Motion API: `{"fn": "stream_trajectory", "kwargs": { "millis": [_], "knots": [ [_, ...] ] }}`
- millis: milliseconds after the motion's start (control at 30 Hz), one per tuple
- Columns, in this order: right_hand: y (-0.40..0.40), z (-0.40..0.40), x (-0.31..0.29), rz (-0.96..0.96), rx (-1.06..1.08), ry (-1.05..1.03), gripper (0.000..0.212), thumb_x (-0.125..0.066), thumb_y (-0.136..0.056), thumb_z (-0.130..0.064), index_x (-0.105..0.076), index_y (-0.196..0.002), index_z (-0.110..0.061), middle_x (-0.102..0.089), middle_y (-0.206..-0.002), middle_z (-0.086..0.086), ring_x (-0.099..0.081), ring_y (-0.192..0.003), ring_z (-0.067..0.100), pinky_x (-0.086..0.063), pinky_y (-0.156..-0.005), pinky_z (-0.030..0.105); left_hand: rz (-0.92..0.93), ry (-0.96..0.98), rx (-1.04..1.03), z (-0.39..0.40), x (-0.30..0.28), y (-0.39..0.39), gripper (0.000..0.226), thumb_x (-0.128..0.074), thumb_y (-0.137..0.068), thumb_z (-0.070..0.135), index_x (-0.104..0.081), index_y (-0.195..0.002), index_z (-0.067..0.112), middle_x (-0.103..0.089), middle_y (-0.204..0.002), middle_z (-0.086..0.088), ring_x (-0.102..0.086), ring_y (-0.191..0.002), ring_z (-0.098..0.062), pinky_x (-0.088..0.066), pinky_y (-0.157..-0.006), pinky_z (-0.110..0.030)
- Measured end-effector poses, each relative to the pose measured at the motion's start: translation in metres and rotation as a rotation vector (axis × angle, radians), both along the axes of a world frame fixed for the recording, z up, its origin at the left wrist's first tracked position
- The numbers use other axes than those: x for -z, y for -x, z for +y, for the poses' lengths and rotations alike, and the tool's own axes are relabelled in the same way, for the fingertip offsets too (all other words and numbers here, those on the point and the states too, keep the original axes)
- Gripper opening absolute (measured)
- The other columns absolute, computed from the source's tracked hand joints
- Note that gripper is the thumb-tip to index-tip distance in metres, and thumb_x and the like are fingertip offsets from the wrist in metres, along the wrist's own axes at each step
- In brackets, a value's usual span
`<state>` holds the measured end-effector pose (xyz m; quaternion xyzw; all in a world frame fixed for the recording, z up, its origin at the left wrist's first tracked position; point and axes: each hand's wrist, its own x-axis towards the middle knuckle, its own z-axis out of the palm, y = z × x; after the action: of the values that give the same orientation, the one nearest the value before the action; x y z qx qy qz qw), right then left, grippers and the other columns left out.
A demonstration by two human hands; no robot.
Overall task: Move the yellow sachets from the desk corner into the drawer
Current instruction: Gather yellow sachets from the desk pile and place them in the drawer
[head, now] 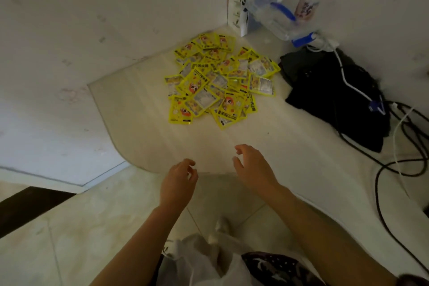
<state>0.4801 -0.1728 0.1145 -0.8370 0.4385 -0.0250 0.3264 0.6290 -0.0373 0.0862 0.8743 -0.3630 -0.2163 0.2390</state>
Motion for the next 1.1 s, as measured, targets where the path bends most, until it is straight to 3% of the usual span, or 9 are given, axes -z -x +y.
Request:
{"fn": "stream_trajectory", "kwargs": {
  "millis": [300,467,667,867,1100],
  "knots": [
    [-0.053,-0.089,0.006,0.05,0.065,-0.03,0.039,-0.045,-0.097,-0.03,-0.047,-0.131,-0.01,-0.055,-0.126,0.009,-0.051,-0.117,0.027,-0.046,-0.095,0.042,-0.012,0.008,0.001,-0.092,0.003,-0.066,0.02,-0.058,-0.09,0.022,-0.063,-0.109,0.019,-0.064,-0.093,0.004,-0.06,-0.093,-0.019,-0.04,-0.072,-0.027],
    [-0.088,-0.125,0.015,0.086,0.182,-0.083,0.041,-0.045,-0.098,-0.033,-0.047,-0.131,-0.009,-0.052,-0.13,0.011,-0.051,-0.117,0.028,-0.045,-0.092,0.039,-0.001,0.042,0.01,-0.146,0.008,-0.112,0.022,-0.062,-0.087,0.02,-0.064,-0.107,0.012,-0.06,-0.111,-0.007,-0.059,-0.102,-0.031,-0.049,-0.081,-0.04],
    [-0.119,-0.152,0.037,0.186,0.38,-0.189,0.057,-0.05,-0.095,-0.04,-0.036,-0.136,-0.004,-0.041,-0.138,0.017,-0.047,-0.123,0.035,-0.044,-0.095,0.043,-0.048,-0.046,0.097,-0.194,0.017,-0.14,0.041,-0.058,-0.088,0.021,-0.053,-0.128,0.012,-0.049,-0.133,-0.009,-0.043,-0.122,-0.031,-0.038,-0.097,-0.041],
    [-0.143,-0.166,0.053,0.304,0.534,-0.228,0.083,-0.057,-0.085,-0.057,-0.027,-0.142,-0.005,-0.033,-0.145,0.016,-0.039,-0.13,0.039,-0.042,-0.096,0.049,-0.1,-0.186,0.154,-0.215,0.034,-0.146,0.047,-0.054,-0.087,0.027,-0.047,-0.131,0.01,-0.05,-0.131,-0.011,-0.042,-0.12,-0.033,-0.04,-0.094,-0.042],
    [-0.16,-0.168,0.061,0.397,0.625,-0.195,0.09,-0.064,-0.079,-0.058,-0.023,-0.14,-0.005,-0.03,-0.145,0.017,-0.036,-0.131,0.037,-0.043,-0.096,0.049,-0.123,-0.272,0.13,-0.226,0.039,-0.149,0.076,-0.062,-0.083,0.039,-0.027,-0.145,0.014,-0.045,-0.134,-0.009,-0.036,-0.125,-0.034,-0.033,-0.101,-0.046]
  ]
}}
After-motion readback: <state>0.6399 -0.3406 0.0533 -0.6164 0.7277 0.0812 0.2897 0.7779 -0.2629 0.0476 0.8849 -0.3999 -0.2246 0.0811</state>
